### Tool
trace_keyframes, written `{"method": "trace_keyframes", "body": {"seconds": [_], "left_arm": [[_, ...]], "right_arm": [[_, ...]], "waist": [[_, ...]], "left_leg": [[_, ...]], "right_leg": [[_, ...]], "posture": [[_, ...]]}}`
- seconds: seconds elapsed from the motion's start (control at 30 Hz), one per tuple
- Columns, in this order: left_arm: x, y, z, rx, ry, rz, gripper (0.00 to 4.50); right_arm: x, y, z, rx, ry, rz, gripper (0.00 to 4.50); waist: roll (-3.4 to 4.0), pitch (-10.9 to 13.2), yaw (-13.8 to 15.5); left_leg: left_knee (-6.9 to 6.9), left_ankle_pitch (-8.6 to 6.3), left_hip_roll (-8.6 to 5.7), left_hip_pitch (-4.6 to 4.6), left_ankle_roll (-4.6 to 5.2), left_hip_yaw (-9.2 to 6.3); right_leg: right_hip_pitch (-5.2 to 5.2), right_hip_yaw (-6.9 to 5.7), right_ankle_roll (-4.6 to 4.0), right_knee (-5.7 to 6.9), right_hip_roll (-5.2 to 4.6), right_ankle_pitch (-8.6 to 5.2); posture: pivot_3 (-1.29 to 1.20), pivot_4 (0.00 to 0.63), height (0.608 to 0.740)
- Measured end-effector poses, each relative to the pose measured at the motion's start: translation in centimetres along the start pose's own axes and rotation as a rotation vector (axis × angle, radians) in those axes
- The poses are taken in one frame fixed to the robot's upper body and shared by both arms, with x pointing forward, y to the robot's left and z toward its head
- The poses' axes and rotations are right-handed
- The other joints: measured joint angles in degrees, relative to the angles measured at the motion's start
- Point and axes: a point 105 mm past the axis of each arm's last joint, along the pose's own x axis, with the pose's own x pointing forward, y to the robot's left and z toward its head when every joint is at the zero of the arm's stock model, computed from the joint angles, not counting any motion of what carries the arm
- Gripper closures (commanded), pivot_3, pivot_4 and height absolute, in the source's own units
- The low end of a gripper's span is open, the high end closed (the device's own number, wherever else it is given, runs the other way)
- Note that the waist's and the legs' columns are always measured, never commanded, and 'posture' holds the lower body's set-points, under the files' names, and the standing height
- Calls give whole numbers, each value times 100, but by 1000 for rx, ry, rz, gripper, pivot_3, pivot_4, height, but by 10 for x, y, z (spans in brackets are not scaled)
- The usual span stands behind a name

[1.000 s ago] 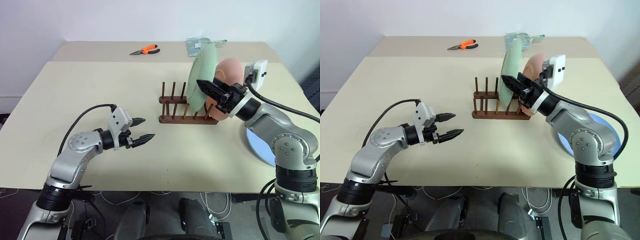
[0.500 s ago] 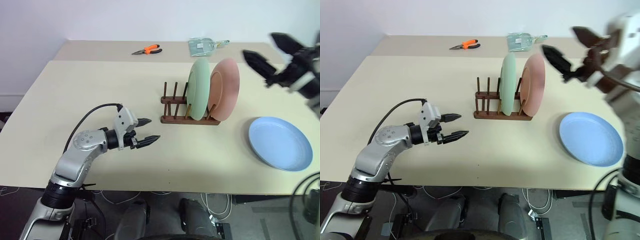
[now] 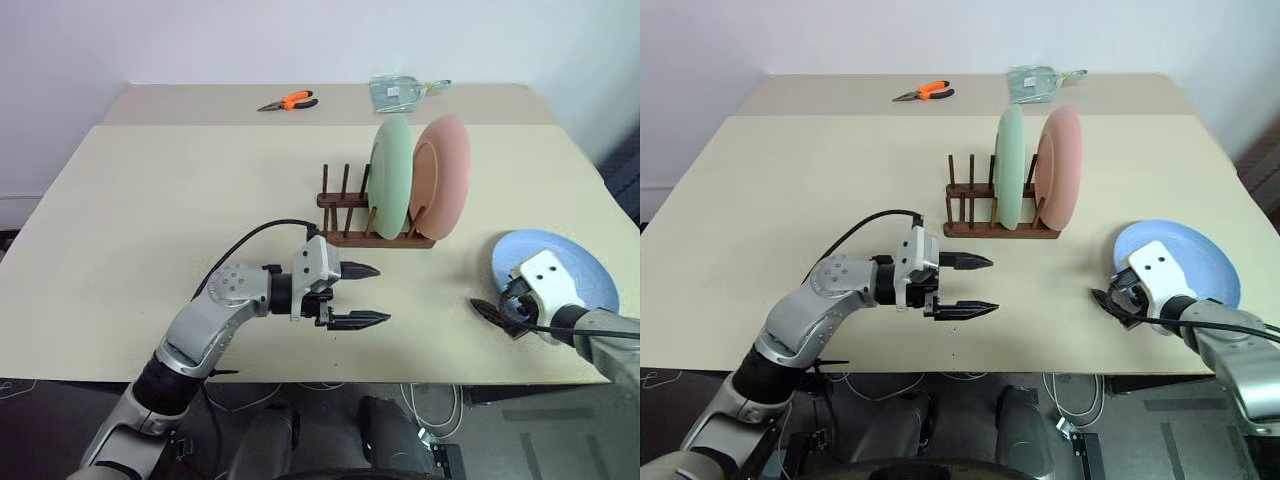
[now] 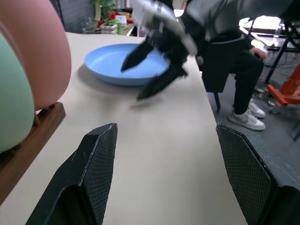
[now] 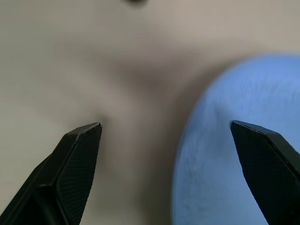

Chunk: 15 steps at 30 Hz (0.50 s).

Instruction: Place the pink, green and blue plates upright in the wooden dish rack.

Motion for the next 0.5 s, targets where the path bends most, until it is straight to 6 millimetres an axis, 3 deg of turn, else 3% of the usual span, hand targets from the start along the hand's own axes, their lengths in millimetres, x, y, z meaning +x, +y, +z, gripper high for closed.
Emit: {"method": "trace_keyframes", "body": {"seconds": [0.13,0.27,0.4,0.5], "left_arm": [[-1,1,0,8,10,2,1041],[-10,10,-5,2,36,40,1041],[-15,18,-5,-1,35,86,1041],[-25,32,-9,5,35,188,1041]], "right_arm": [[3,-8,-3,-31,26,-67,2362],[6,-15,-4,17,26,-108,4478],[3,-35,18,47,-70,-190,4478],[-1,-54,63,132,-289,-259,4478]], "waist": [[-5,0,35],[-6,1,28],[-6,1,2],[10,9,-29]], "left_leg": [[2,0,-2,-4,0,-7],[2,0,-3,-3,0,-10],[0,0,0,1,0,-7],[-1,0,0,0,0,-6]], "right_leg": [[2,-2,0,-1,0,0],[3,-3,-2,-1,0,1],[2,-3,1,0,3,0],[-1,-1,2,1,3,2]], "posture": [[0,150,740],[0,150,740],[0,150,740],[0,150,740]]}}
